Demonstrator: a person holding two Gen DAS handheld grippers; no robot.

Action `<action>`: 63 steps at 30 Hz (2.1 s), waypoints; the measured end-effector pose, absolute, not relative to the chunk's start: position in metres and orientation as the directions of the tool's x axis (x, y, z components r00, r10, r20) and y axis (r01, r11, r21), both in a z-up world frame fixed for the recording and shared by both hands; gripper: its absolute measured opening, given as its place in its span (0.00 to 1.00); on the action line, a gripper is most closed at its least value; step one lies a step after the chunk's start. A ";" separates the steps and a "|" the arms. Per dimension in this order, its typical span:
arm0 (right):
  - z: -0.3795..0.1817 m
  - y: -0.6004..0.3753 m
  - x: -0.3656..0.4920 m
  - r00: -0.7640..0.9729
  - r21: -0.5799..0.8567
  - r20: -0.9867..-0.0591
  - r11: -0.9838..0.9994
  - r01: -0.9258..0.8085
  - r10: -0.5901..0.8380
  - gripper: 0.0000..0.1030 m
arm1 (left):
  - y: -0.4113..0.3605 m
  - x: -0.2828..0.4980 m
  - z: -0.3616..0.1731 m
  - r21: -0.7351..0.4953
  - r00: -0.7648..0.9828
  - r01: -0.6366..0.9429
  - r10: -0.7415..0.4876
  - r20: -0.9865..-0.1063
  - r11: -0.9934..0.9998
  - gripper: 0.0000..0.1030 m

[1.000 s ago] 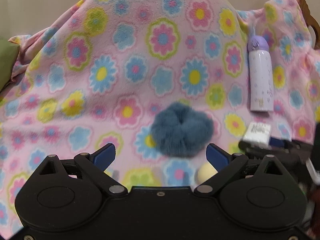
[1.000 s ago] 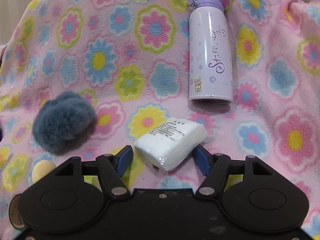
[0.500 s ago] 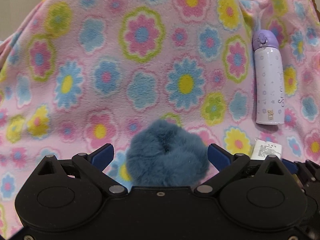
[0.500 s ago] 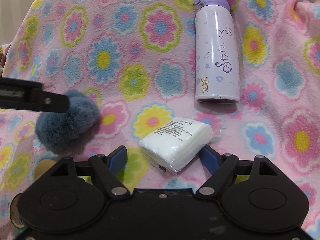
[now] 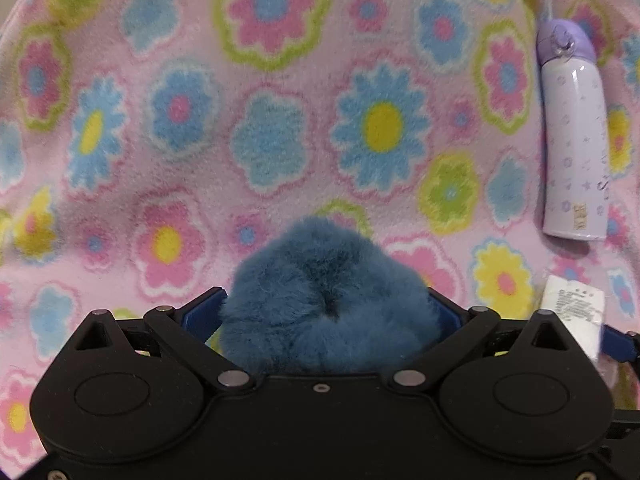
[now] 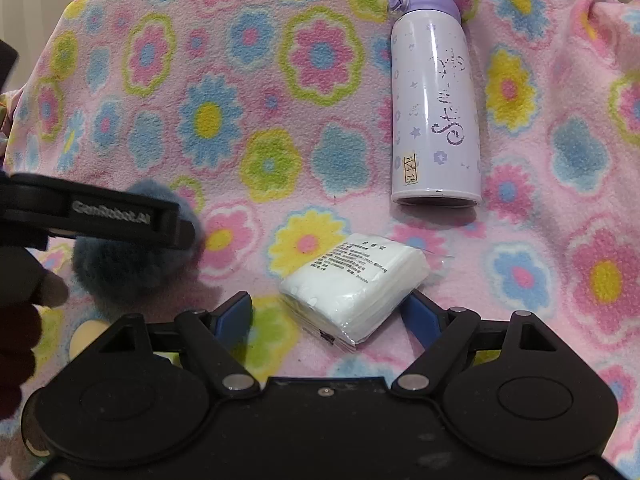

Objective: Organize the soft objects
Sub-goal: 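Lower the left tool onto the blue fluffy scrunchie and close it, then carry the blue scrunchie and white tissue pack with both tools over the basket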

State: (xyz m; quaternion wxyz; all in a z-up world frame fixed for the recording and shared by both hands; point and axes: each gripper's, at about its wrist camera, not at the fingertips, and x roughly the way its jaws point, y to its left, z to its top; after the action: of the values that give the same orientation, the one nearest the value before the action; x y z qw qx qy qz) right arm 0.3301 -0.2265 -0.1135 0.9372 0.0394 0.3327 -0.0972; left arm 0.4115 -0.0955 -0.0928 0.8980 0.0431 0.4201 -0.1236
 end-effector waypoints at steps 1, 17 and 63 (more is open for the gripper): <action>-0.113 -0.227 0.330 0.760 0.009 -0.631 0.978 0.208 -0.156 0.80 | -0.096 0.413 -0.096 -0.025 0.610 0.258 -0.183 -0.771 0.966 0.95; -0.113 -0.227 0.330 0.762 0.011 -0.630 0.979 0.204 -0.151 0.82 | -0.101 0.422 -0.111 -0.015 0.571 0.291 -0.186 -0.800 0.957 0.96; -0.106 -0.221 0.331 0.736 -0.087 -0.607 0.945 0.314 -0.301 0.90 | -0.059 0.319 -0.033 -0.082 0.622 0.288 -0.251 -0.742 0.954 0.61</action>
State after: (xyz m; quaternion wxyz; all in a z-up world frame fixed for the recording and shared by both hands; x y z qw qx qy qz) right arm 0.3315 -0.2214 -0.1057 0.9315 0.0108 0.3239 -0.1651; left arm 0.3187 -0.0595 -0.0327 0.9002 0.0224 0.4083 -0.1496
